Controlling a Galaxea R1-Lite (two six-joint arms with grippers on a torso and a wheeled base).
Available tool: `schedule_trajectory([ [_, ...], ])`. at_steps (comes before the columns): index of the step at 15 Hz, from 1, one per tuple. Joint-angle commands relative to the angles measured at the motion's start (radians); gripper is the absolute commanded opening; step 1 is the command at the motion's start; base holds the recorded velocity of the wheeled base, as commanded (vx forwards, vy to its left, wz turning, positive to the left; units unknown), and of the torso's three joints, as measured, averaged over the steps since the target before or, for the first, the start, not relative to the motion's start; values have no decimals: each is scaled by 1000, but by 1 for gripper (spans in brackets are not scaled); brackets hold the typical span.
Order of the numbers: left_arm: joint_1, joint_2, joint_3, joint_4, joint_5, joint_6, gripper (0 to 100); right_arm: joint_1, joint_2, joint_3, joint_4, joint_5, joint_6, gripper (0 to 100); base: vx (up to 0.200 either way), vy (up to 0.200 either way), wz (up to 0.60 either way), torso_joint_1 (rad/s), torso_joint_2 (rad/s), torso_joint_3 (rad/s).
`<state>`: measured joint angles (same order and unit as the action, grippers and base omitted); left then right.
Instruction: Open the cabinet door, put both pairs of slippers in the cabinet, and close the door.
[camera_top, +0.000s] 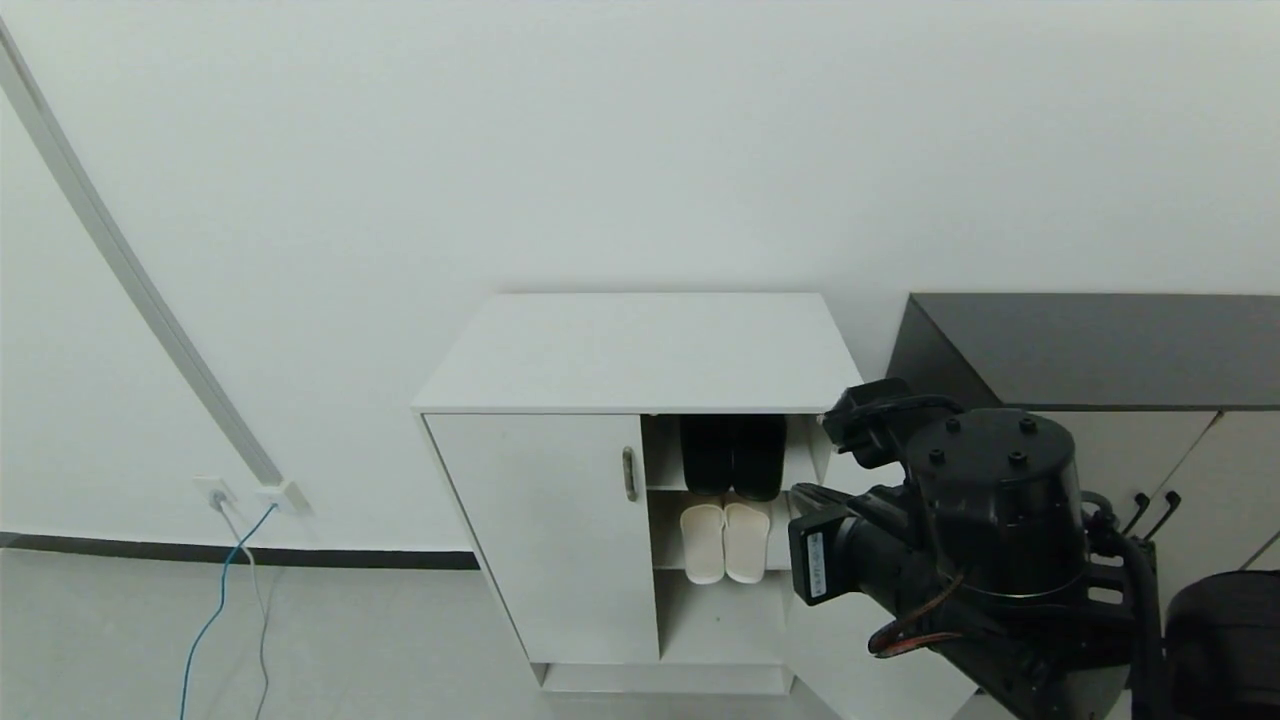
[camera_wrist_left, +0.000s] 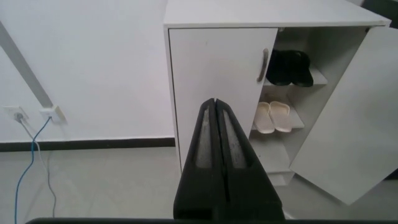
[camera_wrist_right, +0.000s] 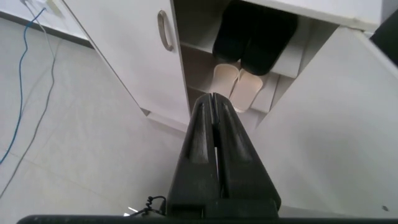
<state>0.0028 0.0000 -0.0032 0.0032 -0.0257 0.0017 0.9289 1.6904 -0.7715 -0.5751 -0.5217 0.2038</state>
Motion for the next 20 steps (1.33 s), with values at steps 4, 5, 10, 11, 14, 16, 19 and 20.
schedule_trajectory([
  [4, 0, 2, 0, 0, 0, 0, 0, 1, 3, 3, 0, 0, -1, 0, 0, 0, 0, 97, -218, -112],
  [5, 0, 2, 0, 0, 0, 0, 0, 1, 2, 3, 0, 2, -1, 0, 0, 0, -600, 17, -27, -17],
  [10, 0, 2, 0, 0, 0, 0, 0, 1, 2, 4, 0, 0, -6, 0, 0, 0, -600, 2, -3, 0],
  [11, 0, 2, 0, 0, 0, 0, 0, 1, 2, 6, -2, -1, -17, 0, 0, 0, -600, 7, 7, -2],
  [14, 0, 2, 0, 0, 0, 0, 0, -1, 2, 14, -3, -3, -21, 0, 0, 0, -200, 2, 1, -1],
  [16, 0, 2, 0, 0, 0, 0, 0, -12, 2, 14, -3, -1, -23, 0, 0, 0, 0, 0, 0, 0],
  [19, 0, 2, 0, 0, 0, 0, 0, -24, 2, 14, -3, -1, -32, 0, -200, 0, 0, 1, 2, 2],
  [20, 0, 2, 0, 0, 0, 0, 0, -25, 2, 12, -3, -1, -34, 0, -200, 0, 0, 7, 2, -2],
])
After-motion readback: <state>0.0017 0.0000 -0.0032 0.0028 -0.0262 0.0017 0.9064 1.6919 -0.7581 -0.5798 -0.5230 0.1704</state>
